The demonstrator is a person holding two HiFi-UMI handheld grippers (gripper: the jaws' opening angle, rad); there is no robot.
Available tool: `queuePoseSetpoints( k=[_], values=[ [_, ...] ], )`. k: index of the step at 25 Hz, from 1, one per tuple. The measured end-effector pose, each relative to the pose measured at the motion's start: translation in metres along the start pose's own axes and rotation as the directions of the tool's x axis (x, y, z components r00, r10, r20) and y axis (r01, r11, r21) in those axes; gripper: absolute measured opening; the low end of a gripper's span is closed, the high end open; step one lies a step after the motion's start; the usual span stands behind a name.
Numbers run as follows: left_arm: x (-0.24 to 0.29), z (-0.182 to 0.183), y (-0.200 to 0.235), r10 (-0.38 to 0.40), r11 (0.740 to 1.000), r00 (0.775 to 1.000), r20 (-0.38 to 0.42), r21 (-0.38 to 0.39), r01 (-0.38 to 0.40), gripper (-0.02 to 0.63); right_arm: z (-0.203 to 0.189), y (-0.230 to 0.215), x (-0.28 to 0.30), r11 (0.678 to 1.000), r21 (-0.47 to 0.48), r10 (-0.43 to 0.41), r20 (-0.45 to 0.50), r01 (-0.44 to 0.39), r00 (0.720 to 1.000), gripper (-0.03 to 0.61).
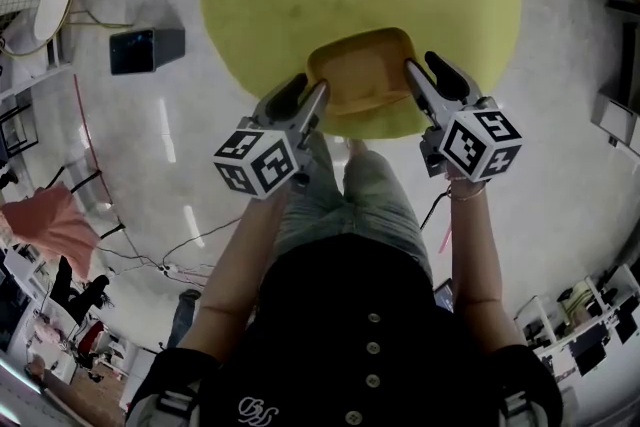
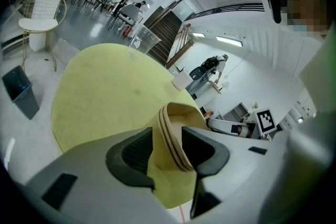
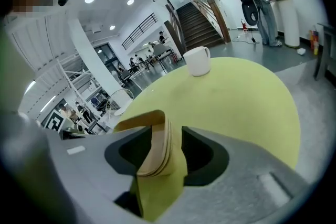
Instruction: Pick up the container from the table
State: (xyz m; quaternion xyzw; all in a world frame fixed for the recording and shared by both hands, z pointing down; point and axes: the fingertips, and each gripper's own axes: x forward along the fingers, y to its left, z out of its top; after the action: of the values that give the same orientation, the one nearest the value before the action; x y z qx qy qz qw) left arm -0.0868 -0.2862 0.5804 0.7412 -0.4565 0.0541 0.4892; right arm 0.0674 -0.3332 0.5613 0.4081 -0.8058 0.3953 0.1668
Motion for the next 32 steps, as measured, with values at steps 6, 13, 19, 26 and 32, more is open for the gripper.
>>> queuePoseSetpoints(
  k=[6, 13, 19, 26, 32],
  values=[
    [0.007, -0.006, -0.001, -0.016, 1.0, 0.999, -0.029, -0.01, 0.016, 0.16, -0.008, -0.001, 0.008, 0.999, 0.034, 0.01, -0.029, -0.009, 1.0, 0.166],
    [0.014, -0.007, -0.001, -0.026, 1.0, 0.999, -0.027, -0.013, 0.026, 0.16, -0.016, -0.005, 0.018, 0.998, 0.057, 0.013, -0.039, -0.011, 0.999, 0.166],
    [0.014, -0.005, 0.001, -0.031, 0.999, 0.999, -0.019, -0.025, 0.03, 0.16, -0.024, 0.003, 0.023, 0.998, 0.053, 0.023, -0.075, -0.019, 0.997, 0.149],
    [0.016, -0.007, 0.001, -0.059, 0.997, 0.998, -0.014, -0.045, 0.058, 0.16, -0.032, -0.004, 0.015, 0.999, 0.041, -0.03, -0.098, 0.034, 0.995, 0.095],
    [0.017, -0.004, -0.003, -0.048, 0.998, 0.999, -0.009, -0.043, 0.048, 0.144, -0.033, -0.005, 0.004, 0.996, 0.07, -0.045, -0.081, 0.051, 0.996, 0.086]
  ],
)
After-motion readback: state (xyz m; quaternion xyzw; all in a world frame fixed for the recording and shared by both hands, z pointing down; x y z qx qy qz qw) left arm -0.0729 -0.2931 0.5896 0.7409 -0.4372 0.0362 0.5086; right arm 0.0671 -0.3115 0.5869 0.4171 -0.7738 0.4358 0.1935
